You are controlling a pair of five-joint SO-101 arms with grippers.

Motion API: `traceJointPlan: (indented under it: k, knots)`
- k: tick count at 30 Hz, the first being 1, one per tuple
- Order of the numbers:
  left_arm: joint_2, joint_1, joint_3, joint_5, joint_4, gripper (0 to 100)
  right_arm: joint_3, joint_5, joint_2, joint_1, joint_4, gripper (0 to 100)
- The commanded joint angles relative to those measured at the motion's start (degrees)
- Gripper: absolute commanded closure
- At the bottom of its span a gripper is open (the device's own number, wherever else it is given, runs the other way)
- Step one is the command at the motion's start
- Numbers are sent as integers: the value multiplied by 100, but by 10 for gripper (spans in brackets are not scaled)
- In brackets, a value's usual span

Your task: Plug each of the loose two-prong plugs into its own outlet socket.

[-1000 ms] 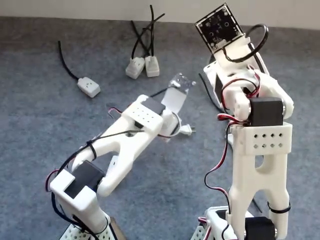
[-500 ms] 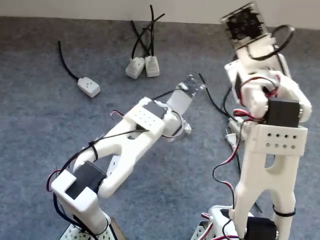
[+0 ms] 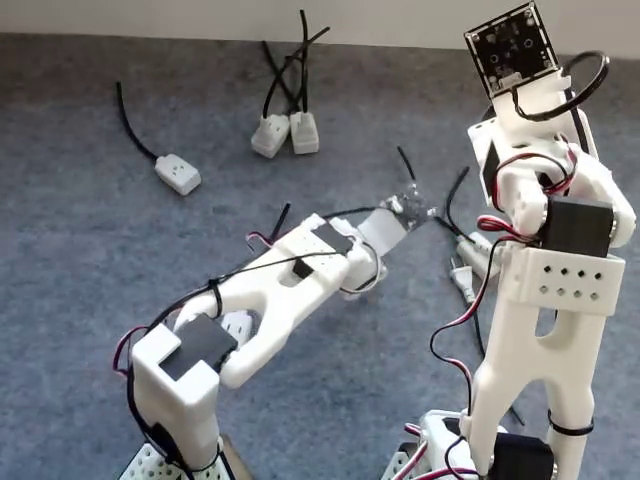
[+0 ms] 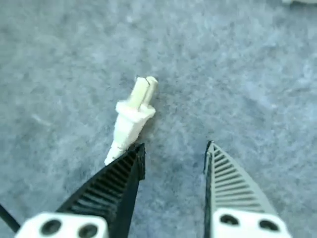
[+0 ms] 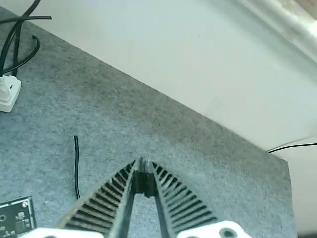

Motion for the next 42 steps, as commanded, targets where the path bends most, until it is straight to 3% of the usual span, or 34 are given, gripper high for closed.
traceJointPlan:
  k: [1, 4, 12, 17, 26, 31, 37, 42]
  knots:
    - [-4, -57, -312, -70, 18, 794, -268, 62, -154, 66, -154, 991]
    - [-4, -207, -330, -88, 18, 794, -277, 62, -154, 66, -154, 991]
    - [22, -497, -848, -1125, 132, 794, -277, 62, -154, 66, -163, 991]
    - [57, -453, -1182, -1793, 844, 794, -277, 62, -154, 75, -163, 991]
    - [242, -391, -1244, -2312, 853, 794, -277, 62, -145, 75, -163, 991]
    - [1103, -435, -2158, -2312, 1020, 829, -277, 62, -145, 75, -163, 991]
    - [1982, -312, -3846, -2312, 2356, 882, -277, 62, -145, 75, -163, 991]
    - [2615, -286, -4769, -2312, 2875, 884, -277, 62, -145, 75, -163, 991]
